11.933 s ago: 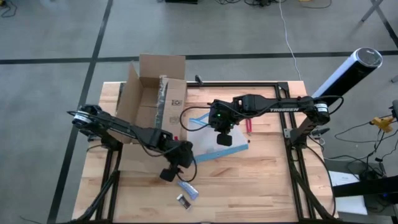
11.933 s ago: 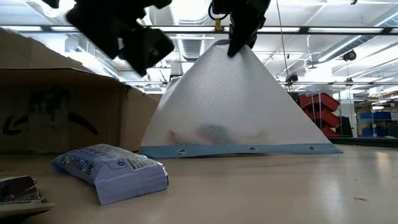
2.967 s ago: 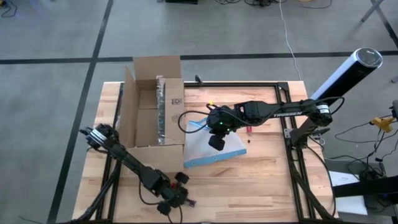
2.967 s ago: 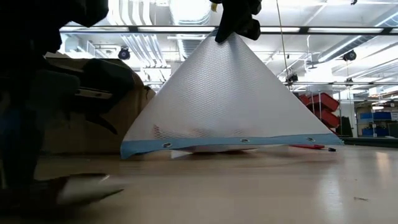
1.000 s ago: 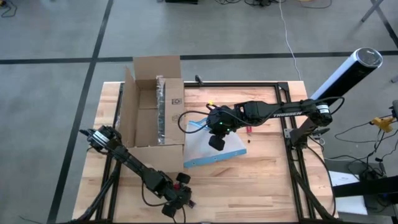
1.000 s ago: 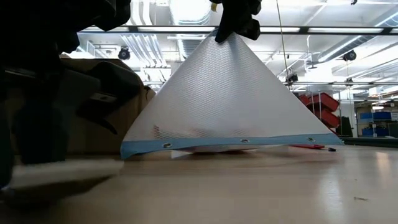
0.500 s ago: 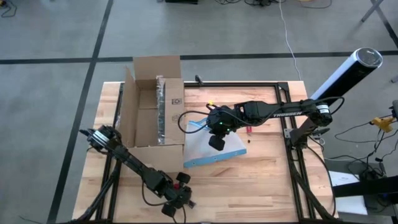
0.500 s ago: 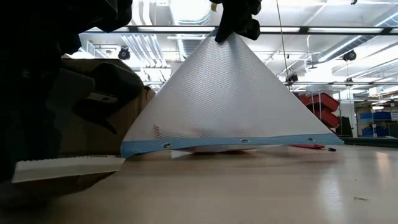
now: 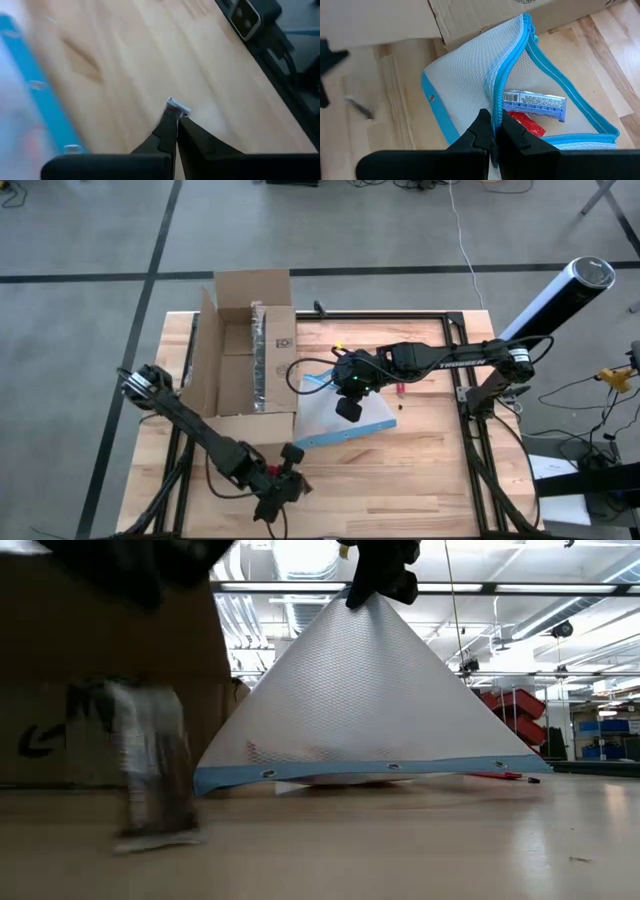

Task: Unpack boxes
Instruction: Put the brown chocolate bar into the blue transparent zip bag

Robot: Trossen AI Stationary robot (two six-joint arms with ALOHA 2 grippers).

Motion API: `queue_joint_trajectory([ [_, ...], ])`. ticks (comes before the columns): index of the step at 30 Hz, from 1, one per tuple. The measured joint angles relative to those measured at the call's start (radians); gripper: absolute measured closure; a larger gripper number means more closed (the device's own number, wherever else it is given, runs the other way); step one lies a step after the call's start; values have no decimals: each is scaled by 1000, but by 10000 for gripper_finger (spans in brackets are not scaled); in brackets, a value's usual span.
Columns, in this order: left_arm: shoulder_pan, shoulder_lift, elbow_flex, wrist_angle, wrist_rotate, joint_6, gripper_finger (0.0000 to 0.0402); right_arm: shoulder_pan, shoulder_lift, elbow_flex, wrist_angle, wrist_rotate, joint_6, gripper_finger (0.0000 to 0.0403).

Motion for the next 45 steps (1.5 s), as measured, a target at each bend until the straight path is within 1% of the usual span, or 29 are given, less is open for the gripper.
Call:
queue_joint_trajectory([
  [2, 4, -23, 36, -60, -37, 19, 401, 0, 0, 0, 0, -2, 0, 403],
  [6, 20, -71, 86, -139, -77, 32, 401, 0, 0, 0, 0, -3, 4, 403],
  [11, 60, -95, 85, -151, -49, 30, 401, 0, 0, 0, 0, -7, 5, 403],
  [14, 83, -74, 55, -134, -39, 29, 401, 0, 0, 0, 0, -7, 5, 403],
  [16, 99, -53, 29, -111, -10, 28, 396, 0, 0, 0, 0, -8, 7, 403],
  [18, 112, -28, 3, -77, 52, 27, 379, 0, 0, 0, 0, -15, 7, 403],
  [20, 119, 3, -17, -47, 96, 31, 351, 0, 0, 0, 0, -25, 7, 403],
  [22, 121, 33, -36, -22, 115, 69, 314, 0, 0, 0, 0, -26, 3, 403],
  [26, 122, 89, -55, 55, 167, 186, 229, -1, 0, 0, -1, -32, 0, 403],
  [29, 120, 127, -55, 84, 176, 285, 169, -2, 0, 0, -1, -34, -5, 403],
  [32, 120, 158, -55, 115, 177, 368, 128, -2, 0, 0, -2, -34, -6, 403],
  [35, 122, 195, -55, 132, 179, 429, 114, -2, 0, 0, -3, -35, -6, 403],
  [40, 123, 257, -53, 136, 190, 450, 126, -2, 0, 0, -6, -52, -6, 403],
  [45, 129, 276, -50, 146, 201, 446, 128, -2, 0, 0, -7, -53, -5, 403],
])
